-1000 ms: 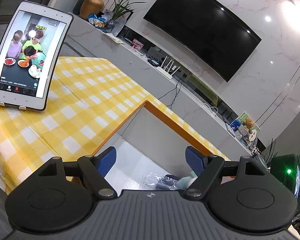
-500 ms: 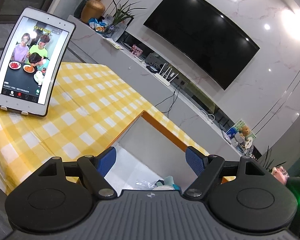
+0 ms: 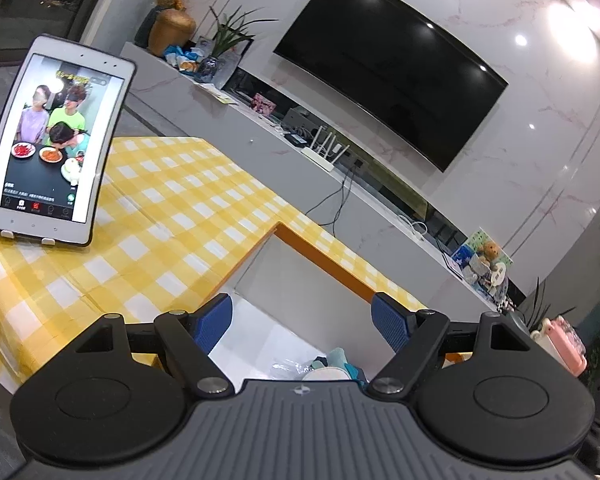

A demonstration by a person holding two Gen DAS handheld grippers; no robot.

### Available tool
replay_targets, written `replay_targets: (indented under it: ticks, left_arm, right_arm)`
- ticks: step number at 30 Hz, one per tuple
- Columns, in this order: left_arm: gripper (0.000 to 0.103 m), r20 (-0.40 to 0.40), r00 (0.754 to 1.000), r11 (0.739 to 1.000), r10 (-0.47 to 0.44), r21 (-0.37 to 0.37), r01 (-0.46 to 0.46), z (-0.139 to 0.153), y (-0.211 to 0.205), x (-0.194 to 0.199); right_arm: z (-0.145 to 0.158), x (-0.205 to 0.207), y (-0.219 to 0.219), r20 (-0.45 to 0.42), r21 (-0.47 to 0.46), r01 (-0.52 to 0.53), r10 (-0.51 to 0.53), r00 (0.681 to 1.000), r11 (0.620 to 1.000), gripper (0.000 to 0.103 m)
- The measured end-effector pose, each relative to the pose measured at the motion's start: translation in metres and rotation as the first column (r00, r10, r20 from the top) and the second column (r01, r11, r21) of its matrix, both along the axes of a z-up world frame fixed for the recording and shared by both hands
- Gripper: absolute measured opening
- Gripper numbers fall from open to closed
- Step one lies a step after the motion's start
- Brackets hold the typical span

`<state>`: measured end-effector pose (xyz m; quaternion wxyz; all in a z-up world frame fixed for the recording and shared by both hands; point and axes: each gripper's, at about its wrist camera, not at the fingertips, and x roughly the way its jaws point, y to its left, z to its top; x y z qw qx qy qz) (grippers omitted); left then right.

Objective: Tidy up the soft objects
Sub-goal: 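Move both tools back toward the teal items on the table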

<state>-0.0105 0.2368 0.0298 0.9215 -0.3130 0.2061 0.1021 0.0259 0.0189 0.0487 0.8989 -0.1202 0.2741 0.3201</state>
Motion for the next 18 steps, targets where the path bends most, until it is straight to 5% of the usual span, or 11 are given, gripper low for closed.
replay_targets:
  ticks: [10,13,18]
  left_arm:
    - [0.093,0.016,0.998,0.998,-0.057,0.042,0.056,0.006,-0.015,-0.001]
    - [0.093,0.025,0.996,0.995,-0.087,0.057,0.086,0.009,-0.022,-0.004]
    - [0.093,0.031,0.988,0.983,-0.150,0.113,0.146,0.016,-0.040,-0.005]
  right_arm:
    - [0.027,-0.041,-0.117,0.062,0.131,0.265,-0.274,0.960,0.955,0.100]
    - [0.023,-0.043,-0.156,0.012,0.150,0.413,-0.419,0.908,0.898,0.100]
    - [0.014,-0.043,-0.222,-0.111,0.203,0.630,-0.622,0.776,0.750,0.100]
